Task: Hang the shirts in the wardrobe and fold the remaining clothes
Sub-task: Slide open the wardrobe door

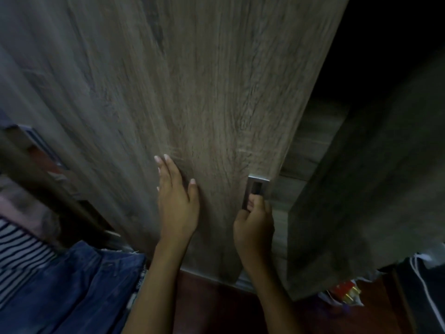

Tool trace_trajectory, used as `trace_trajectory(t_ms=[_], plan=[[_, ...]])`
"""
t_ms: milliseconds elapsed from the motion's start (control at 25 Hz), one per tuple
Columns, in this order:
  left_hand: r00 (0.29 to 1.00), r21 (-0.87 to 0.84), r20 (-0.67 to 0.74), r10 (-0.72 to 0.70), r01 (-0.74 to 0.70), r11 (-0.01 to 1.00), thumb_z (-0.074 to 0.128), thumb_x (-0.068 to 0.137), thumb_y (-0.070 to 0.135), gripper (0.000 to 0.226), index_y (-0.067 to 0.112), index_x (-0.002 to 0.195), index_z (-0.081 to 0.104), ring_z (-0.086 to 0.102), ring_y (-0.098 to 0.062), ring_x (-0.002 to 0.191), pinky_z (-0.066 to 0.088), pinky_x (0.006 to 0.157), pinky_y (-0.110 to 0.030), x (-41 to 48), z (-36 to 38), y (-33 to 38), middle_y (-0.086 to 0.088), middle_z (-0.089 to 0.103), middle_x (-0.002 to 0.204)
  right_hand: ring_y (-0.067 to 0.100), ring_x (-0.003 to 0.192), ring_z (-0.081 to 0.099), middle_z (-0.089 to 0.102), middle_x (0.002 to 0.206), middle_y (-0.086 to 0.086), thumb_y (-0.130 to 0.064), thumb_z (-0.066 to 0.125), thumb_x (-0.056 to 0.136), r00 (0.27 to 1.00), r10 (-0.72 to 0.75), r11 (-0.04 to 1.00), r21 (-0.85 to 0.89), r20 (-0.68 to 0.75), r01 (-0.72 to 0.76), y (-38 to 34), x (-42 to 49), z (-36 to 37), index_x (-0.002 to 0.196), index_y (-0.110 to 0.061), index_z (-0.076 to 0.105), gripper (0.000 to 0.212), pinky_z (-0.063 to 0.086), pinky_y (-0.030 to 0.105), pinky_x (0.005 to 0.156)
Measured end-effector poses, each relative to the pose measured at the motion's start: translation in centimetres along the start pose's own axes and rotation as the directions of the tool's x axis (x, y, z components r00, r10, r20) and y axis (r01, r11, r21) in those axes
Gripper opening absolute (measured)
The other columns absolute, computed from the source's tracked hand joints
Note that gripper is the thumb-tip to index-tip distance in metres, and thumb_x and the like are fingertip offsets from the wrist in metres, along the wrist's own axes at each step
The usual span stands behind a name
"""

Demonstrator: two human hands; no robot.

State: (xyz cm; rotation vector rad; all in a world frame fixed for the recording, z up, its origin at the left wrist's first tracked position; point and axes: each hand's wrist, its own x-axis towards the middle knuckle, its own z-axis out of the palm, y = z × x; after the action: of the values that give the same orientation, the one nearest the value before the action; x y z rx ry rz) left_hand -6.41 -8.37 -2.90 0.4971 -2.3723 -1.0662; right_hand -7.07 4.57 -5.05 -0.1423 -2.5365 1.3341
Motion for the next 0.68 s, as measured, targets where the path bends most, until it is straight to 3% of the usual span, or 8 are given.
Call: trace_trajectory(t_ms=[80, 120, 240, 360, 480, 680], plan=[[1.0, -0.029, -0.032, 0.0, -0.001, 1.0, 0.04, 0.098, 0.024, 0.069, 0.019, 0.149, -0.007, -0.005, -0.005, 0.141, 0.011, 0.119, -0.045, 1.0, -1.4, -0.8, 0.0, -0.014, 0.157, 0.028, 0.101, 0.062, 0.061, 0.111, 0.012, -0.003, 0.045, 0.085, 0.991, -0.131, 0.989, 0.072, -0.005, 0.131, -1.4, -0.1, 0.8, 0.107, -0.005, 0.064, 0.029, 0.053, 0.036, 0.083], [0.999, -0.041, -0.045, 0.004, -0.006, 0.999, 0.039, 0.098, 0.024, 0.068, 0.02, 0.149, -0.006, -0.005, -0.004, 0.14, 0.011, 0.119, -0.043, 1.4, -2.1, -1.1, 0.001, -0.013, 0.157, 0.027, 0.098, 0.062, 0.061, 0.108, 0.01, -0.003, 0.043, 0.084, 0.974, -0.213, 0.969, 0.111, -0.075, 0.22, -2.2, -0.1, 0.9, 0.105, -0.005, 0.065, 0.03, 0.053, 0.035, 0.08], [0.998, -0.073, -0.054, 0.04, -0.044, 0.996, 0.037, 0.099, 0.025, 0.064, 0.024, 0.149, -0.004, -0.001, -0.006, 0.143, 0.014, 0.118, -0.039, 2.2, -3.8, -1.5, 0.005, -0.012, 0.157, 0.02, 0.114, 0.053, 0.049, 0.126, 0.001, -0.002, 0.048, 0.086, 0.896, -0.327, 0.899, 0.194, -0.301, 0.393, -5.0, 0.4, 1.2, 0.124, -0.006, 0.055, 0.039, 0.047, 0.028, 0.091], [0.996, -0.1, -0.071, 0.055, -0.062, 0.993, 0.034, 0.1, 0.026, 0.061, 0.026, 0.149, -0.003, 0.004, -0.008, 0.144, 0.015, 0.118, -0.039, 3.0, -5.4, -1.7, 0.007, -0.01, 0.158, 0.019, 0.14, 0.033, 0.031, 0.152, 0.01, -0.007, 0.044, 0.095, 0.892, -0.417, 0.837, 0.307, -0.177, 0.452, -7.4, 0.3, 2.8, 0.145, -0.004, 0.029, 0.052, 0.033, 0.029, 0.112], [0.991, -0.123, -0.104, 0.088, -0.1, 0.987, 0.032, 0.101, 0.027, 0.059, 0.029, 0.148, -0.003, 0.002, -0.005, 0.144, 0.015, 0.118, -0.041, 4.0, -6.4, -2.1, 0.007, -0.009, 0.158, 0.027, 0.136, 0.04, 0.025, 0.155, 0.01, -0.021, 0.033, 0.099, 0.892, -0.447, 0.812, 0.388, -0.066, 0.435, -8.8, -0.4, 4.8, 0.148, -0.015, 0.012, 0.054, 0.042, 0.043, 0.105], [0.994, -0.13, -0.101, 0.038, -0.051, 0.99, 0.026, 0.101, 0.034, 0.057, 0.032, 0.146, -0.009, 0.0, -0.009, 0.145, 0.016, 0.118, -0.047, 5.7, -7.4, -3.3, 0.009, -0.016, 0.156, 0.028, 0.137, 0.038, 0.027, 0.154, 0.008, -0.029, 0.029, 0.098, 0.871, -0.491, 0.792, 0.422, 0.009, 0.442, -10.1, -0.5, 6.4, 0.146, -0.026, 0.008, 0.052, 0.041, 0.047, 0.105]])
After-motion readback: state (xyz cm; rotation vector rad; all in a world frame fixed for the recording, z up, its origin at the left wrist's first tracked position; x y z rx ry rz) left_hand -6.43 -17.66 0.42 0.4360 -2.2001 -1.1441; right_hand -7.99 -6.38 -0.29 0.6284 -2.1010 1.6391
